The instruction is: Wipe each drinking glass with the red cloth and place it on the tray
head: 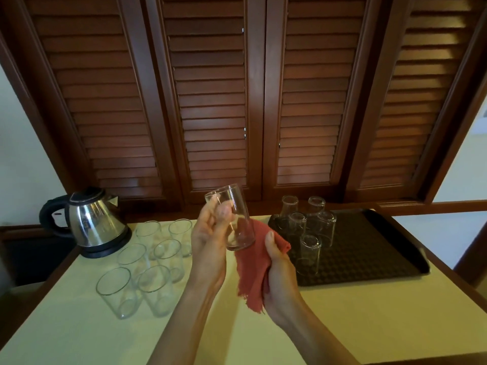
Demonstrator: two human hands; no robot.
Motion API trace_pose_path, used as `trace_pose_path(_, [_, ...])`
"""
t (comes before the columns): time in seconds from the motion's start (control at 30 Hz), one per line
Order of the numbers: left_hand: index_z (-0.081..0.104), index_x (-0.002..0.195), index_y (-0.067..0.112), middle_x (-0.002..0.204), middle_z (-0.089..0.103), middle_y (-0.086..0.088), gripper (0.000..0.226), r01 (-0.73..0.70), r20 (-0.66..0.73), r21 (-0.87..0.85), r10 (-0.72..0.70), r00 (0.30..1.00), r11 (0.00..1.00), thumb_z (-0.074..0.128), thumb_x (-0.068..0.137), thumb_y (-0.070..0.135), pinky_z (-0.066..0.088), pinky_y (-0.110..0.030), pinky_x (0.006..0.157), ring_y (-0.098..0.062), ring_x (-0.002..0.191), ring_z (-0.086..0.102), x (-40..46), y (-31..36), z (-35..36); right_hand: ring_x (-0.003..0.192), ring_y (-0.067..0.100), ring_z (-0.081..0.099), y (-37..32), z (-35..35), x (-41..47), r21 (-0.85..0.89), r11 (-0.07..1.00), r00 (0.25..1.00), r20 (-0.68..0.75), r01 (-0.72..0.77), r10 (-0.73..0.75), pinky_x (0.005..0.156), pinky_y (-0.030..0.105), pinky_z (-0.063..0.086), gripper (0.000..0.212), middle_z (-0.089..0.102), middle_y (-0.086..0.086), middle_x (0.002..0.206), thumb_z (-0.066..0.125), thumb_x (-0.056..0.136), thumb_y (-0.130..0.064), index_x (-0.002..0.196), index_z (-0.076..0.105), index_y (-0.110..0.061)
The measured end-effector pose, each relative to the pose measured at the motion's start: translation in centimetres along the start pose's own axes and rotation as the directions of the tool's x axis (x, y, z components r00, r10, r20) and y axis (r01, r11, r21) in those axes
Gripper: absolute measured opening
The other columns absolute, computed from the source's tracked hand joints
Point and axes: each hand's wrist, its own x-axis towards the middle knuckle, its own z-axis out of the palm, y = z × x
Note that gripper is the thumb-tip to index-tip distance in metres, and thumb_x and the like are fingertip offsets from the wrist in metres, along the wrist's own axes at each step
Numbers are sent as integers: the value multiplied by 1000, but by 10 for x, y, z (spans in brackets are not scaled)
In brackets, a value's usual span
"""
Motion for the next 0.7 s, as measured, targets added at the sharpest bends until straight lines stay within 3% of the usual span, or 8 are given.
trace_pose_path(0.07, [55,142,20,121,74,1,64,-70,-20,63,71,997,996,76,82,27,58,-36,96,-24,116,70,1,-1,-5,105,38,65,-11,-1,0,117,990,997,-13,-74,76,100,54,48,57,73,22,113,47,96,-54,124,65,-7])
trace_pose_path(0.13, [60,135,25,121,71,-1,65,-91,-8,155,94,996,984,84,76,12,61,-30,87,-21,111,73,1,-6,-11,112,43,63,-24,-5,9,169,984,998,-3,-55,56,103,61,45,60,68,26,121,43,98,-56,127,64,-7])
trace_pose_path(0.23, [67,120,21,119,72,-5,62,-74,38,167,68,997,983,89,62,15,60,-23,77,-20,108,76,1,-6,-16,109,38,66,-39,-2,17,78,995,998,-31,57,-55,95,52,53,55,69,21,119,45,97,-53,124,66,-9])
trace_pose_path(0.33, [67,122,10,113,75,4,65,-33,-36,70,36,999,997,90,63,21,60,-24,75,-29,110,75,6,1,-12,105,25,71,-20,5,4,55,990,991,21,130,-131,84,35,59,52,74,10,117,48,92,-45,135,58,-17])
trace_pose_path(0.4, [66,122,12,115,73,2,63,-24,-73,8,24,997,1000,92,65,19,62,-28,77,-30,112,73,9,3,-13,98,27,72,-12,6,-2,137,986,995,22,96,-99,77,38,61,56,73,15,115,51,90,-47,136,58,-15])
trace_pose_path(0.47, [64,120,11,119,70,-8,62,-30,-23,76,32,999,997,89,63,15,62,-27,75,-24,105,76,6,6,-15,90,30,73,-20,5,1,185,981,997,33,61,-69,66,42,62,52,74,18,110,44,97,-48,131,61,-12])
trace_pose_path(0.63, [62,115,13,120,69,-5,56,-73,-22,135,76,997,988,89,67,2,63,-34,87,-19,104,77,4,4,-19,102,28,71,-34,5,9,78,995,997,36,61,-64,69,36,61,49,70,16,124,48,95,-45,133,61,-17])
trace_pose_path(0.7, [57,121,6,122,71,-8,66,-83,2,108,84,996,991,93,66,4,62,-39,89,-24,108,76,3,0,-21,105,32,69,-32,8,7,89,996,1000,17,25,-27,81,46,60,45,70,19,123,46,99,-45,127,66,-16])
